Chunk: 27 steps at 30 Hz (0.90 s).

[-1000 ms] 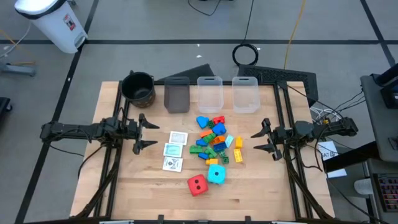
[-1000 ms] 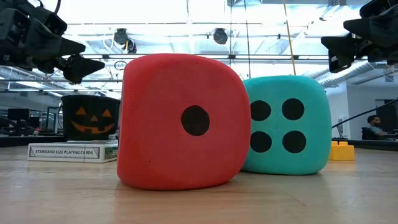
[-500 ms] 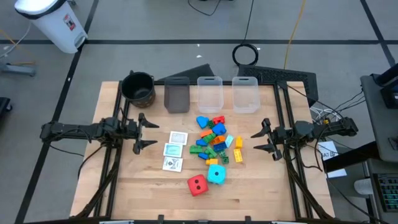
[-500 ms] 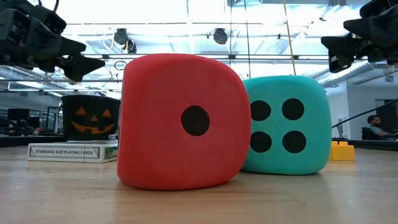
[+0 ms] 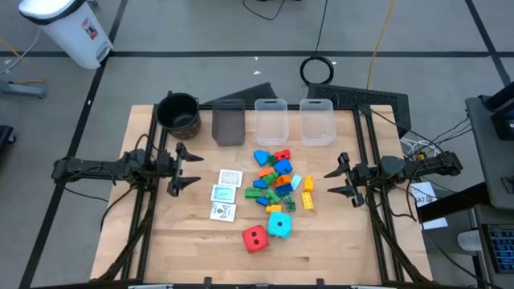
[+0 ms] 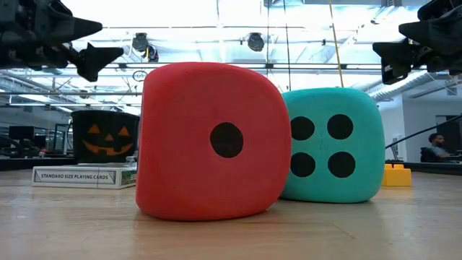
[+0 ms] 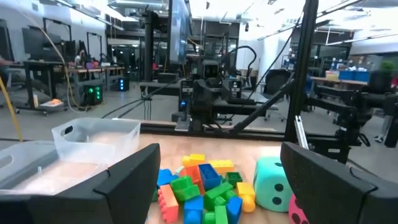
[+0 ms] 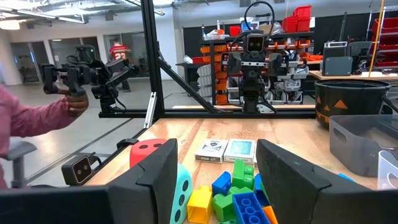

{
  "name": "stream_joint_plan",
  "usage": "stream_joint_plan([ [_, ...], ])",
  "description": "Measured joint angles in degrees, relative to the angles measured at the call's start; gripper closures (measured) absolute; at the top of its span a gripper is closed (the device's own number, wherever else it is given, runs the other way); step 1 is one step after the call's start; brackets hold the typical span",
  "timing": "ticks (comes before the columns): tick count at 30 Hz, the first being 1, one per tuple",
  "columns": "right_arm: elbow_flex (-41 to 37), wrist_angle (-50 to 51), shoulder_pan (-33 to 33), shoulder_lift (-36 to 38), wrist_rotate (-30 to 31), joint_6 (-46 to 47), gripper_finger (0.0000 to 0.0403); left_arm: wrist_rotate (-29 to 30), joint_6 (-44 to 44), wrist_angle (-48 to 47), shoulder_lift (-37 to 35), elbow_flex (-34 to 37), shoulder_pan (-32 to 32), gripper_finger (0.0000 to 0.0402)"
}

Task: Pick & Place Toys
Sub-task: Put the playing card box into the black bin

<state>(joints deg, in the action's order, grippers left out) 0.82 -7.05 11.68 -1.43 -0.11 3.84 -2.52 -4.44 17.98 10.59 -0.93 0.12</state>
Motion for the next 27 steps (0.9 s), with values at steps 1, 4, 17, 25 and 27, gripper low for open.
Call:
stream_joint_plan([
  [1, 0.02, 0.0, -0.02, 0.01, 0.0, 0.0, 0.0215, 0.02, -0.96, -0.14, 0.0, 0.0, 0.0, 0.0064],
  [4, 0.01, 0.0, -0.01, 0.01, 0.0, 0.0, 0.0215, 0.32, -5.07, -0.19, 0.0, 0.0, 0.0, 0.0064],
  [17, 0.0, 0.0, 0.0, 0.0, -0.01, 0.0, 0.0216, 5.35, -12.29, -10.23, 14.27, -8.6, -2.99, 0.0064],
  [25, 0.0, 0.0, -0.02, 0.0, 0.0, 0.0, 0.0216, -0.31, -18.66, -7.26, 38.38, -12.34, -10.66, 0.0064],
  [27, 0.02, 0.0, 0.0, 0.0, 0.0, 0.0, 0.0215, 0.69, -22.19, -5.92, 42.99, -12.91, -11.62, 0.0064],
])
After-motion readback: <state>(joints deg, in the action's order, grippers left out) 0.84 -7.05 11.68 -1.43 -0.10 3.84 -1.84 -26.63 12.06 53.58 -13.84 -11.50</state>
